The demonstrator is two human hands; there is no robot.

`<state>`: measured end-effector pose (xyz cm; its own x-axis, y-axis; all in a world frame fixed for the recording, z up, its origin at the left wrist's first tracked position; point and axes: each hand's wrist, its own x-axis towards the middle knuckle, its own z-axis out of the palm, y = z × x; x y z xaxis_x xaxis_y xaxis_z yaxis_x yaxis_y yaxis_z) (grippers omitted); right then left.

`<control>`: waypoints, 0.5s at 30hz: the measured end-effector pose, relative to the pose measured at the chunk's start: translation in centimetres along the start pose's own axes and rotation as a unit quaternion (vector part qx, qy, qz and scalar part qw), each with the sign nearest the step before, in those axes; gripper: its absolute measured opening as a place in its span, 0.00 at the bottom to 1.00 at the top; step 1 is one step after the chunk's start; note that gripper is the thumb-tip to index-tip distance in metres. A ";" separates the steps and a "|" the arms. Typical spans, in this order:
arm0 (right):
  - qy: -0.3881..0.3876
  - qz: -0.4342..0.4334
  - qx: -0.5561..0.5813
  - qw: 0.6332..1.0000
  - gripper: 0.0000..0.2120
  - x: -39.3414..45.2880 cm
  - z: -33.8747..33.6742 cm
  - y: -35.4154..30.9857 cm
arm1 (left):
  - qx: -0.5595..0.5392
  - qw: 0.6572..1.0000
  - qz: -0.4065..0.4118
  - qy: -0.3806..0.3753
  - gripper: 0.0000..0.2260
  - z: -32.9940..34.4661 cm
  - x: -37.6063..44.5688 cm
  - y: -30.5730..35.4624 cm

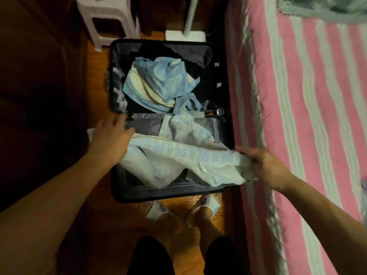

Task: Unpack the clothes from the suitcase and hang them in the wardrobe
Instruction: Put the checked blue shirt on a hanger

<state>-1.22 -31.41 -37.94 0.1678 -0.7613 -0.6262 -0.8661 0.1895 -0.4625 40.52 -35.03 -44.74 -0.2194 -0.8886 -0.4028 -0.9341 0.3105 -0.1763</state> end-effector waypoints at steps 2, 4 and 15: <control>0.001 0.050 -0.032 0.998 0.29 -2.9 0.3 0.3 | -0.127 0.988 -0.083 0.043 0.20 -0.2 -1.4 -0.7; -0.020 0.089 -0.012 0.996 0.25 -6.8 1.4 0.1 | -0.287 0.934 -0.204 0.063 0.18 -1.3 -3.6 -0.3; -0.104 0.046 -0.064 0.991 0.26 -22.9 -6.4 -7.7 | -0.713 0.654 -0.253 -0.007 0.12 -25.8 -11.2 0.1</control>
<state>-1.46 -19.41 -16.02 0.1675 -0.5973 -0.7843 -0.9325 0.1622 -0.3227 35.65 -33.76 -17.08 0.2127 -0.7487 -0.6278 -0.2007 -0.6623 0.7218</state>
